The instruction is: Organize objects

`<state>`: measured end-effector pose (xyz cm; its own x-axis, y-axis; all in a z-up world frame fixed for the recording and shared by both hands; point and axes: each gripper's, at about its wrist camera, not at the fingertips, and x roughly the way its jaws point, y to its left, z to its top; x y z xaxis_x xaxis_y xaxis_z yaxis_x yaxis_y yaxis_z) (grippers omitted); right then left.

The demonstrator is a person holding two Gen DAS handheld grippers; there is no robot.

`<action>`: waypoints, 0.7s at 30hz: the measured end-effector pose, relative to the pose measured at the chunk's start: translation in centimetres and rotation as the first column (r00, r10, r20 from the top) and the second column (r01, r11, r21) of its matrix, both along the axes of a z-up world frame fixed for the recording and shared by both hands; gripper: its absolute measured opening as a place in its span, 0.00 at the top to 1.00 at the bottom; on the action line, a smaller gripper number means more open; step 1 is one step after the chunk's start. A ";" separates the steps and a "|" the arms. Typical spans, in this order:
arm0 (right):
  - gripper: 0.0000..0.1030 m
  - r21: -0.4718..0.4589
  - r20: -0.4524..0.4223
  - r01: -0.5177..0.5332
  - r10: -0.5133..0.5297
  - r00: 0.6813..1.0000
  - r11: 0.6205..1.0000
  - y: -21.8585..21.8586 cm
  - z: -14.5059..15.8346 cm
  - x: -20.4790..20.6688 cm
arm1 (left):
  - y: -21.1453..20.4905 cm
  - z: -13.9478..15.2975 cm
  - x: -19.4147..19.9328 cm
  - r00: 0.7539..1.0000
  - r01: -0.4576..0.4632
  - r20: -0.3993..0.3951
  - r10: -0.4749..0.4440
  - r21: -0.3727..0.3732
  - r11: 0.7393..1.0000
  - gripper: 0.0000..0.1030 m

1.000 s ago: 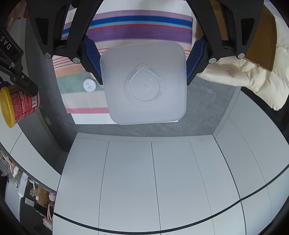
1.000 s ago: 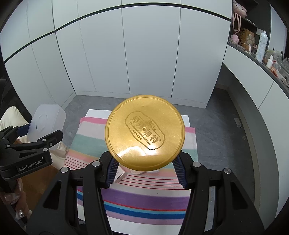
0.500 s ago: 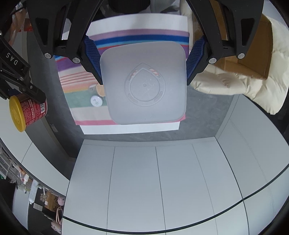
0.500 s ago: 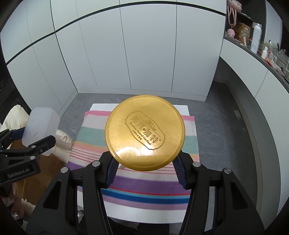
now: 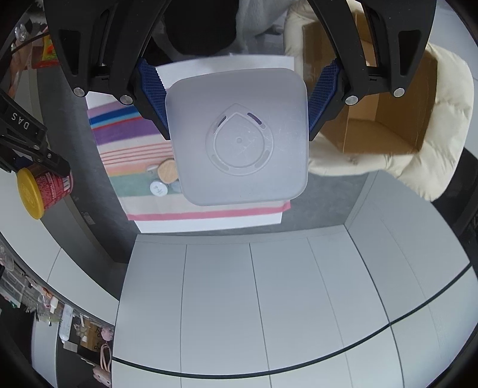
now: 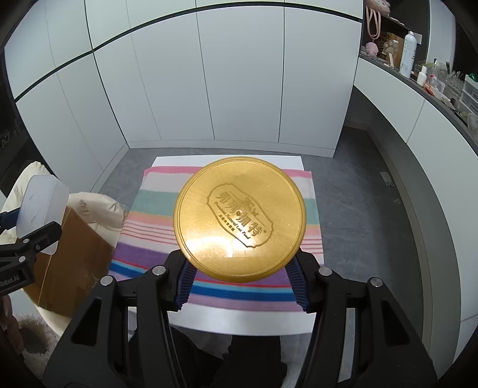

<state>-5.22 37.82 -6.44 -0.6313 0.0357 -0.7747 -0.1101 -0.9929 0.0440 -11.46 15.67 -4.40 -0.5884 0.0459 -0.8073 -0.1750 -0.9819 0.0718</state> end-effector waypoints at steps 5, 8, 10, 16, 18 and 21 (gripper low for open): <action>0.45 -0.002 0.011 -0.001 0.001 1.000 1.000 -0.1 -0.4 3.0 | -1.3 -0.8 1.9 1.000 -0.022 0.020 0.022 0.011 1.000 0.18; 0.45 -0.010 0.016 -0.006 0.006 1.000 1.000 0.0 -0.8 4.6 | -2.0 -1.2 3.4 0.999 -0.033 0.005 0.033 -0.014 0.999 0.18; 0.45 -0.014 0.024 -0.007 0.008 1.000 1.000 0.1 -1.3 5.6 | -2.7 -1.5 4.5 0.999 -0.044 -0.006 0.044 -0.007 0.999 0.18; 0.45 0.000 0.074 -0.001 0.001 0.997 1.000 0.3 -3.1 7.8 | -4.4 -2.1 5.7 0.998 -0.065 0.010 0.065 0.002 0.998 0.18; 0.45 0.004 0.085 -0.006 0.006 0.996 1.000 0.2 -3.3 8.3 | -4.8 -2.0 6.1 0.998 -0.070 -0.008 0.069 -0.011 0.998 0.18; 0.45 0.004 0.098 -0.012 0.011 0.995 1.000 0.1 -3.5 8.8 | -5.1 -2.2 6.1 0.998 -0.066 -0.002 0.066 -0.006 0.998 0.18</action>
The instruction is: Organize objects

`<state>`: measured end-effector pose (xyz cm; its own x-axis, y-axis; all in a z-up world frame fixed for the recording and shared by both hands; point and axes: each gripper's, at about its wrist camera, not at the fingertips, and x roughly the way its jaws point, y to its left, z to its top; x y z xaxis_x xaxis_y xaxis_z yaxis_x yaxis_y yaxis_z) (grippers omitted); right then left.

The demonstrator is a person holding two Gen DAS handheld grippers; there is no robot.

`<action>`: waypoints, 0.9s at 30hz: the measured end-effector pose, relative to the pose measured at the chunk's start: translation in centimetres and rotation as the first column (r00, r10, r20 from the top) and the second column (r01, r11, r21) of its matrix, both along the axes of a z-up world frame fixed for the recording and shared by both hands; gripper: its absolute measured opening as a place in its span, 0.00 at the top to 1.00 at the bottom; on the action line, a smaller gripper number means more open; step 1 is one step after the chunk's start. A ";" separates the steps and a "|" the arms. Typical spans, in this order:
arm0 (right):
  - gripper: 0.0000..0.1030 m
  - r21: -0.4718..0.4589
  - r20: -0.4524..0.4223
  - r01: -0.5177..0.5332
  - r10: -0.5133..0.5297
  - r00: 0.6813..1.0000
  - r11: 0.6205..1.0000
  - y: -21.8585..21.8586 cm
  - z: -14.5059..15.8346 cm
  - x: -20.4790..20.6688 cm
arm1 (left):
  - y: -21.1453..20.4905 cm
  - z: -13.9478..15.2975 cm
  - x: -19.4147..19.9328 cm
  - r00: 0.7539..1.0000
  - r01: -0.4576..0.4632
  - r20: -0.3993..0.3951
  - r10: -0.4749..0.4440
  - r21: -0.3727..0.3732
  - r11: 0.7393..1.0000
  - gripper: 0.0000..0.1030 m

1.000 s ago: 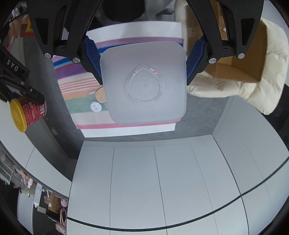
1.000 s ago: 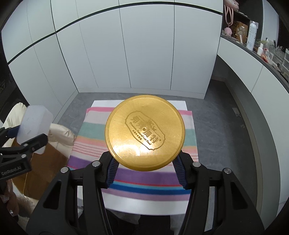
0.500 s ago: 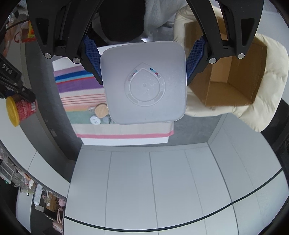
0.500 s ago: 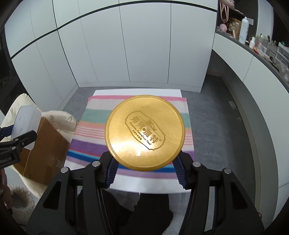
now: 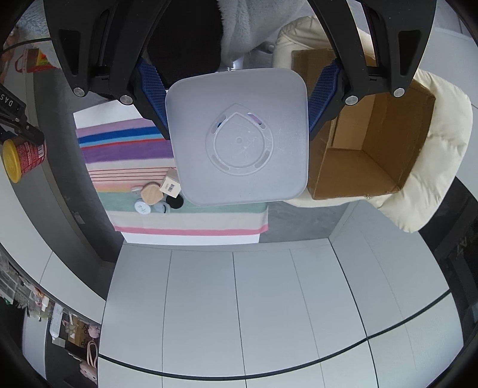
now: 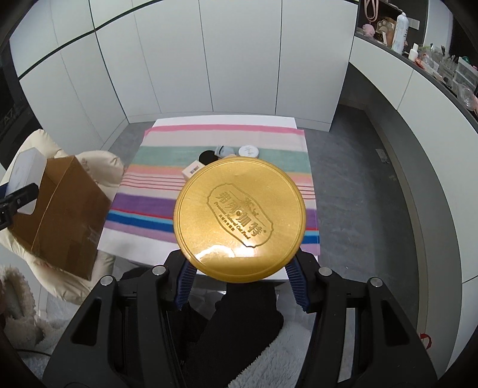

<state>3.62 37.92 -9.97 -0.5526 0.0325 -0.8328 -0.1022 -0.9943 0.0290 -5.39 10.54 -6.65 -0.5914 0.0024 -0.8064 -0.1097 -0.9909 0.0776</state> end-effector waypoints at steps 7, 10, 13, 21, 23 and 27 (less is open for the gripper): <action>0.45 0.009 0.015 -0.008 0.007 1.000 1.000 -0.9 0.0 -0.3 | -0.4 -0.1 0.1 0.999 -0.007 -0.038 0.006 -0.034 0.999 0.18; 0.45 0.017 0.008 -0.026 0.026 1.000 1.000 -1.8 0.4 -0.6 | -0.9 -0.3 -0.2 1.000 -0.017 -0.022 0.016 -0.012 1.000 0.18; 0.45 0.021 0.002 -0.054 0.054 0.999 0.998 -3.1 0.7 -1.1 | -1.9 -0.5 -0.4 0.999 -0.037 -0.009 0.037 0.008 0.999 0.18; 0.45 0.039 0.007 -0.180 0.180 0.984 0.983 -8.5 0.7 -2.6 | -5.1 -0.3 -0.1 0.994 -0.107 -0.021 0.107 0.016 0.994 0.18; 0.45 0.040 0.006 -0.213 0.213 0.977 0.976 -10.0 0.7 -2.8 | -6.1 -0.4 0.1 0.992 -0.125 -0.016 0.125 0.019 0.992 0.18; 0.45 0.045 0.003 -0.289 0.289 0.957 0.956 -13.5 0.7 -3.3 | -8.8 -0.9 0.6 0.984 -0.180 0.001 0.180 0.029 0.983 0.18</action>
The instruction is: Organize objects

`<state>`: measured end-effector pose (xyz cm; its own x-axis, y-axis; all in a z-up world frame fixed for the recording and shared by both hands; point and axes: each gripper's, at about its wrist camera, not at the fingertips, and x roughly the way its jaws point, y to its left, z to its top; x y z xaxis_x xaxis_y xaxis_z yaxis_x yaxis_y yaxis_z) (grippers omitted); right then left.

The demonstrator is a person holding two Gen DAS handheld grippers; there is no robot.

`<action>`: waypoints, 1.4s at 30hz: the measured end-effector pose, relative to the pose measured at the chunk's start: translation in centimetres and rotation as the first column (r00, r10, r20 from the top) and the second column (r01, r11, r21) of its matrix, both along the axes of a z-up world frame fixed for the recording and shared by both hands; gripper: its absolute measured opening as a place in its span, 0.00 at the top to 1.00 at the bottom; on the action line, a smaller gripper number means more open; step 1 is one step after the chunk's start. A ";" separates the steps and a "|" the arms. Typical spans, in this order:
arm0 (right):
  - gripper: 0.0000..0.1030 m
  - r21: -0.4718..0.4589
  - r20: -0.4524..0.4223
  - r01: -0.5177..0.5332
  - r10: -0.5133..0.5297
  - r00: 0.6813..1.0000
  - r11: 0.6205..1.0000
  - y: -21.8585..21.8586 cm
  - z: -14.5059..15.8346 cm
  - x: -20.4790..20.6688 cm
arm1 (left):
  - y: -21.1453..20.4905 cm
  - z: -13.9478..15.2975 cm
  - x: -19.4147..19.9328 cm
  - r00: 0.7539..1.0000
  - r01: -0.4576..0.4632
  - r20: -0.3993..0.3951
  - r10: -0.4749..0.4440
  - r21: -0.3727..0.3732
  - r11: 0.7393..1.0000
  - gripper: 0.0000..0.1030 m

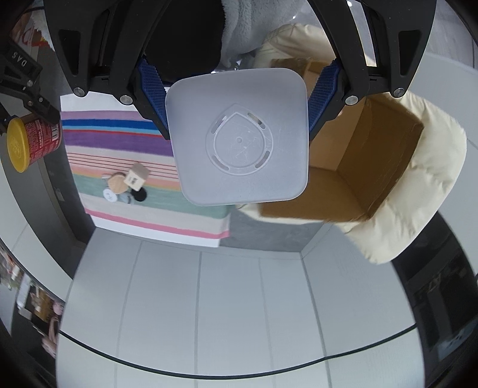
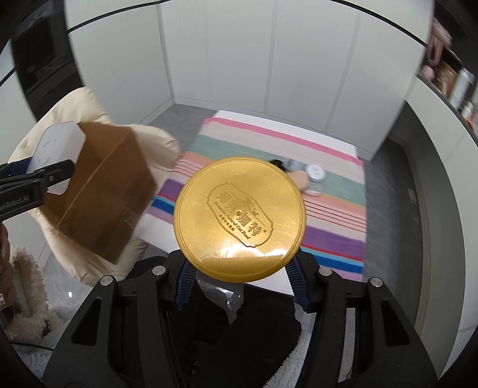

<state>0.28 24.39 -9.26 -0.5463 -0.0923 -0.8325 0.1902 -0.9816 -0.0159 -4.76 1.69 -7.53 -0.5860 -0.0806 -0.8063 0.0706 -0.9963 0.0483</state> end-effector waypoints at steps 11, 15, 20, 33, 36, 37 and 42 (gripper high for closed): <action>0.45 -0.014 0.016 -0.255 0.255 0.967 0.967 -11.2 -1.2 -0.7 | -9.4 -1.1 2.4 0.976 -0.216 0.046 0.214 0.034 0.976 0.18; 0.45 -0.027 0.028 -0.337 0.338 0.941 0.941 -15.3 -1.9 -1.0 | -12.5 -1.6 3.5 0.958 -0.285 0.057 0.283 0.029 0.958 0.18; 0.45 -0.039 0.040 -0.415 0.416 0.908 0.909 -19.4 -2.8 -1.0 | -15.6 -2.4 4.1 0.935 -0.349 0.071 0.347 0.023 0.937 0.18; 0.45 -0.068 0.094 -0.493 0.498 0.862 0.867 -26.9 -6.5 -5.4 | -19.4 -6.0 0.0 0.898 -0.415 0.121 0.424 -0.088 0.905 0.18; 0.45 -0.061 0.119 -0.486 0.490 0.863 0.872 -28.3 -7.7 -7.0 | -20.1 -6.6 -1.5 0.893 -0.423 0.122 0.434 -0.107 0.900 0.18; 0.45 -0.056 0.123 -0.486 0.489 0.863 0.872 -28.9 -8.0 -7.4 | -20.3 -6.8 -2.0 0.892 -0.423 0.125 0.435 -0.109 0.900 0.18; 0.45 -0.022 0.109 -0.488 0.487 0.866 0.873 -31.2 -8.6 -9.1 | -20.9 -8.7 -3.7 0.888 -0.404 0.190 0.418 -0.107 0.908 0.18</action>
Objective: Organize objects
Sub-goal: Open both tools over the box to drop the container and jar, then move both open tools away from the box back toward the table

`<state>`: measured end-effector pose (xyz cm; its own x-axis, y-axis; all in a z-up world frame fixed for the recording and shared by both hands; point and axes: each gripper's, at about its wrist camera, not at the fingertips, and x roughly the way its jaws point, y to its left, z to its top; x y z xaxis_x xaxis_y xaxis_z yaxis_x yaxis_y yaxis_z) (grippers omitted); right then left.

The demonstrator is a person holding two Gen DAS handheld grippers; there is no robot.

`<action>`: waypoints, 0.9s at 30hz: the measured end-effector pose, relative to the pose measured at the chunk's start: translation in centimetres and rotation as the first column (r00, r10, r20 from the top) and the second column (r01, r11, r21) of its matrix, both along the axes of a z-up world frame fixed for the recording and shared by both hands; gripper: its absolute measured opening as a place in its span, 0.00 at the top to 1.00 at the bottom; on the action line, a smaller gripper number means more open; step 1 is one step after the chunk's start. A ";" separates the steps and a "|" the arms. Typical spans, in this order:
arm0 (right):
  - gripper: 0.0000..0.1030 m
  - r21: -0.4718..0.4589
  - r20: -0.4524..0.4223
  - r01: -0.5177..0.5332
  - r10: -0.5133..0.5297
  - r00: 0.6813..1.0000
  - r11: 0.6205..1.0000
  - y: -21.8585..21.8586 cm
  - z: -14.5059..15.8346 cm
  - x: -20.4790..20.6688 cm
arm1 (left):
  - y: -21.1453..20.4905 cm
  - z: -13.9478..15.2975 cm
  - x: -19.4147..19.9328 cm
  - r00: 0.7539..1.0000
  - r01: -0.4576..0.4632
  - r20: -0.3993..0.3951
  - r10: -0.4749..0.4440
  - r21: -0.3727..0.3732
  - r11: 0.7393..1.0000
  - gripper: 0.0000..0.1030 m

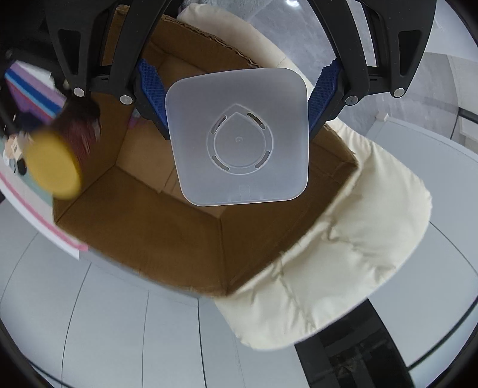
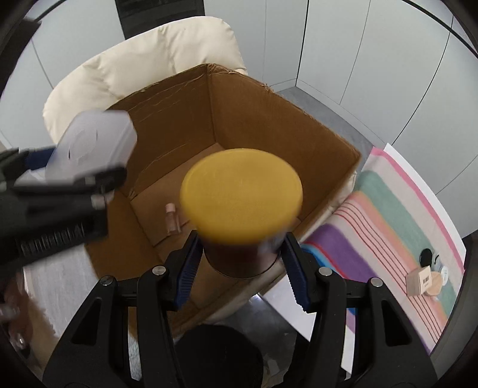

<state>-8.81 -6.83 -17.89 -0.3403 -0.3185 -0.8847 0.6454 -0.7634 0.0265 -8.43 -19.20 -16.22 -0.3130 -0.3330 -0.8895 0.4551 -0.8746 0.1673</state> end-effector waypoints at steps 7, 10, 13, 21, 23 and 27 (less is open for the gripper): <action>0.29 -0.032 -0.006 0.018 -0.018 1.000 0.999 -0.4 -0.7 -1.3 | -0.6 -1.3 -0.2 0.999 -0.023 0.029 0.020 0.089 0.996 0.18; 0.10 -0.060 -0.017 0.060 -0.061 0.998 0.996 0.5 -0.5 -1.9 | -1.1 -0.7 0.3 0.999 -0.038 -0.007 0.039 0.138 0.990 0.17; 0.10 -0.106 0.009 0.077 -0.077 0.997 0.991 1.5 -0.4 -2.3 | -0.9 0.1 0.6 0.998 -0.031 -0.044 0.037 0.125 0.992 0.15; 0.10 -0.104 0.000 0.074 -0.075 0.997 0.992 1.8 0.1 -1.6 | -0.2 0.4 0.5 0.999 -0.013 -0.029 0.016 0.089 0.996 0.15; 0.10 -0.098 -0.003 0.070 -0.071 0.997 0.993 1.8 0.1 -1.4 | -0.4 0.4 0.5 0.999 -0.016 -0.035 0.019 0.086 0.996 0.15; 0.10 -0.093 -0.008 0.069 -0.070 0.998 0.993 2.0 0.4 -0.9 | -0.3 0.7 0.7 0.999 -0.014 -0.038 0.017 0.074 0.997 0.15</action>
